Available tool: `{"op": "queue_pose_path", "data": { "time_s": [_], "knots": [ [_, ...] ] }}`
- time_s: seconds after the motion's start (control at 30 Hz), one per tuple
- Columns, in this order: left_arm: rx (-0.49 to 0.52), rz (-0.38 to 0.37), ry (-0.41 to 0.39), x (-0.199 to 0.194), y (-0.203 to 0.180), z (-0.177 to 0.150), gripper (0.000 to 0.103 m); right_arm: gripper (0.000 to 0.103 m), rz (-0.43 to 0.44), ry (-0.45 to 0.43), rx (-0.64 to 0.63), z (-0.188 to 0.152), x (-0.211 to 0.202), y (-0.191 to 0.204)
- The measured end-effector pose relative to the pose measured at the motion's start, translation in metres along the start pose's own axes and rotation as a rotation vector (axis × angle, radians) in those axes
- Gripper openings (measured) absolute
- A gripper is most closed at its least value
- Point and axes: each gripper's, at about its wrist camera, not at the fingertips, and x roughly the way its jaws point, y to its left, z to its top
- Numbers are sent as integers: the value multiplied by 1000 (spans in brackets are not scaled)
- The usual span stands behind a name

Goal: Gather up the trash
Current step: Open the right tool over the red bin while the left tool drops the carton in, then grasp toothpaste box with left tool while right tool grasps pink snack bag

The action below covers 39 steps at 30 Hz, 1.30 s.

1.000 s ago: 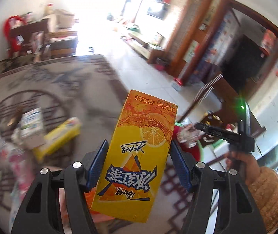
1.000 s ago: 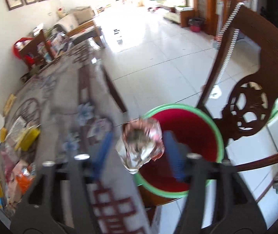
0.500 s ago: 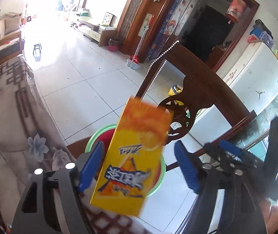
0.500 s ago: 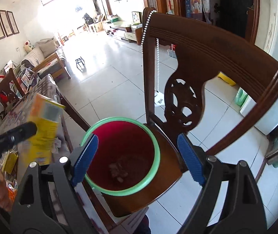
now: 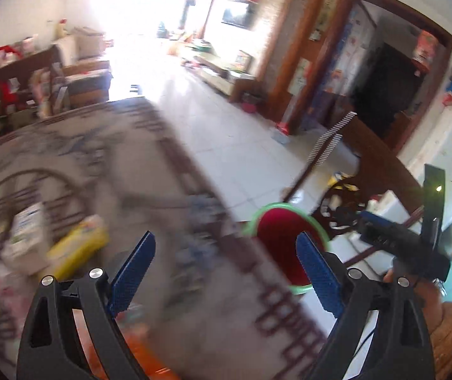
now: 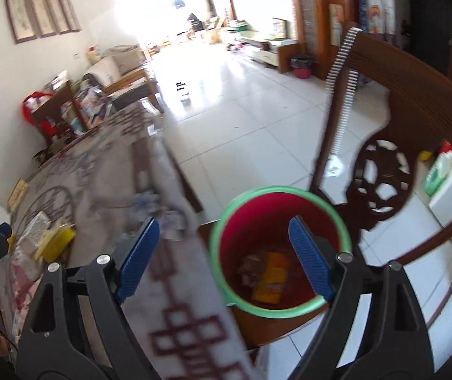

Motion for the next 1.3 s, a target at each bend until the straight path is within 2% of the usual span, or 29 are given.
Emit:
{"op": "queue_pose_path", "data": {
  "time_s": [0.13, 0.2, 0.33, 0.43, 0.53, 0.7, 0.8, 0.83, 0.87, 1.03, 1.17, 1.3],
  "knots": [
    [-59, 175, 9, -45, 82, -33, 85, 82, 107, 29, -98, -7, 5, 76],
    [-95, 247, 47, -64, 125, -54, 85, 82, 150, 50, -142, -14, 6, 109],
    [-106, 304, 154, -82, 178, -96, 82, 82, 249, 97, -212, -34, 4, 177],
    [-92, 284, 253, -83, 204, -129, 74, 82, 310, 133, -246, -51, 3, 221],
    [-78, 241, 311, -73, 217, -149, 69, 82, 355, 161, -254, -64, 4, 253],
    [-85, 135, 335, -54, 232, -162, 67, 70, 411, 216, -261, -80, 4, 294],
    [-113, 93, 361, -37, 239, -165, 54, 63, 427, 244, -270, -85, 5, 310],
    [-131, 83, 369, -33, 242, -166, 44, 62, 429, 252, -277, -86, 5, 316],
    [-147, 78, 373, -30, 246, -169, 43, 62, 431, 258, -284, -88, 5, 321],
    [-193, 75, 307, -47, 258, -170, 40, 61, 437, 297, -302, -96, 12, 343],
    [-228, 111, 233, -75, 270, -169, 40, 61, 441, 352, -294, -102, 30, 358],
    [-278, 139, 172, -92, 285, -159, 40, 61, 405, 413, -340, -116, 54, 381]
  ]
}}
